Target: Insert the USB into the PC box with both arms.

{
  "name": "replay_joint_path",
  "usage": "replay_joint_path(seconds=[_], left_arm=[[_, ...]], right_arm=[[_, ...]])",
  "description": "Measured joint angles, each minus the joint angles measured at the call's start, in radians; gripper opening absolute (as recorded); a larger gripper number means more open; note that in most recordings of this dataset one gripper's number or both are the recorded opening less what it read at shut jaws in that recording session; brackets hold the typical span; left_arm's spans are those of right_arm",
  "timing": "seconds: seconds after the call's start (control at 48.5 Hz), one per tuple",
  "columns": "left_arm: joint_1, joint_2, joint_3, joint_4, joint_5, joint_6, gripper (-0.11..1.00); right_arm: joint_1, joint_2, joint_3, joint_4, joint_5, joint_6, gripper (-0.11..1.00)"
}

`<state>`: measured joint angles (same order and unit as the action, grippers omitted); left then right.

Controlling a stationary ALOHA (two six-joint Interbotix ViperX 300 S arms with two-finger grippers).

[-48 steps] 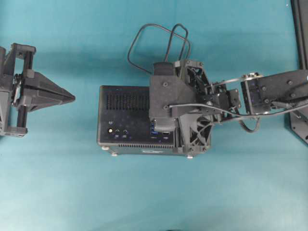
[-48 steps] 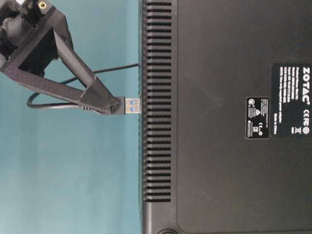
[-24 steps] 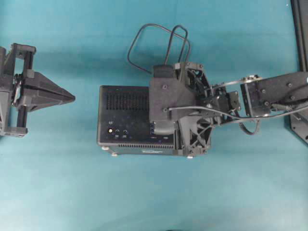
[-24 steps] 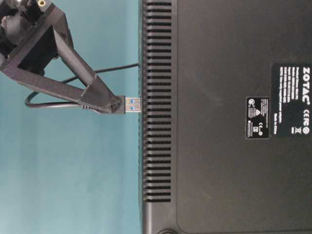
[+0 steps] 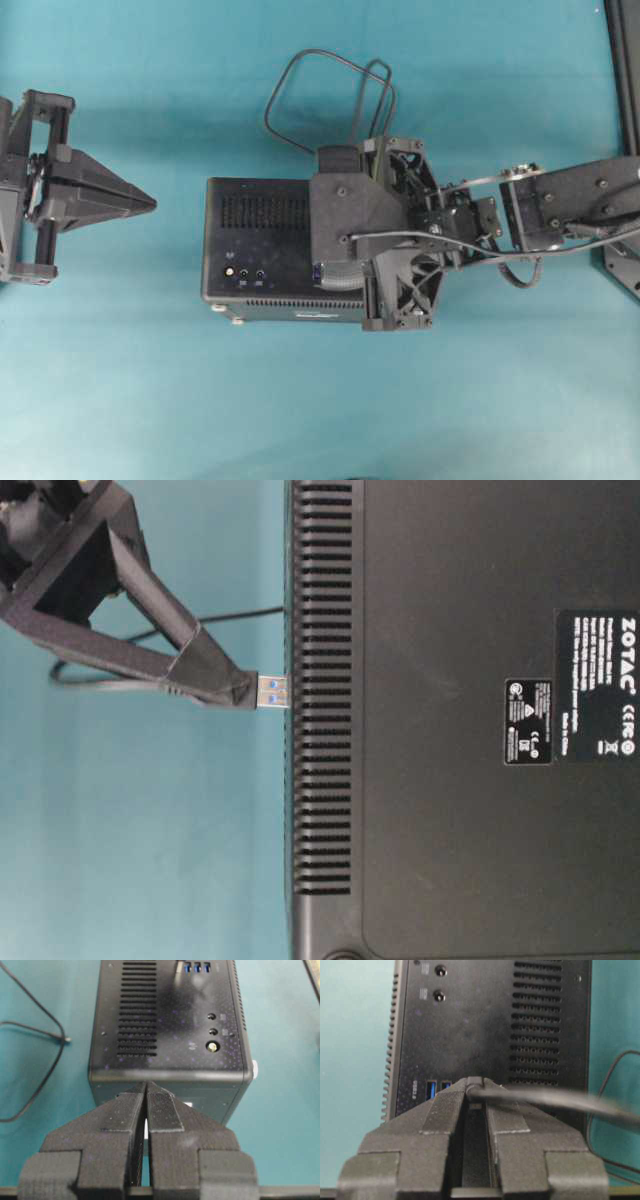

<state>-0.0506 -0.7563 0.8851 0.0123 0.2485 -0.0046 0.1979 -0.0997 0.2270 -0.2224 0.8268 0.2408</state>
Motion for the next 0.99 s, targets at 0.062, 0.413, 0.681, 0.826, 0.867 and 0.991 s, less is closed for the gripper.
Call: replay_joint_path(seconds=[0.062, 0.413, 0.681, 0.826, 0.867, 0.991], left_arm=[[0.0, 0.0, -0.002, -0.002, 0.002, 0.0, 0.0], [0.0, 0.0, -0.002, -0.002, 0.002, 0.0, 0.0], [0.0, 0.002, 0.0, -0.002, 0.0, 0.0, 0.0], [0.0, 0.003, -0.002, -0.002, 0.0, 0.0, 0.0], [0.0, 0.003, -0.002, -0.002, 0.002, 0.0, 0.0], [0.0, 0.003, -0.002, -0.002, 0.0, 0.0, 0.0]], right_arm=[[0.0, 0.002, -0.002, 0.0, 0.002, 0.0, 0.1], [0.002, 0.002, -0.003, 0.002, 0.006, 0.0, 0.1], [0.005, 0.02, -0.032, 0.003, 0.069, 0.0, 0.1], [0.005, 0.029, -0.038, 0.003, 0.067, 0.0, 0.1], [0.005, 0.032, -0.037, 0.003, 0.063, 0.0, 0.1], [0.005, 0.035, -0.037, 0.003, 0.058, 0.0, 0.1]])
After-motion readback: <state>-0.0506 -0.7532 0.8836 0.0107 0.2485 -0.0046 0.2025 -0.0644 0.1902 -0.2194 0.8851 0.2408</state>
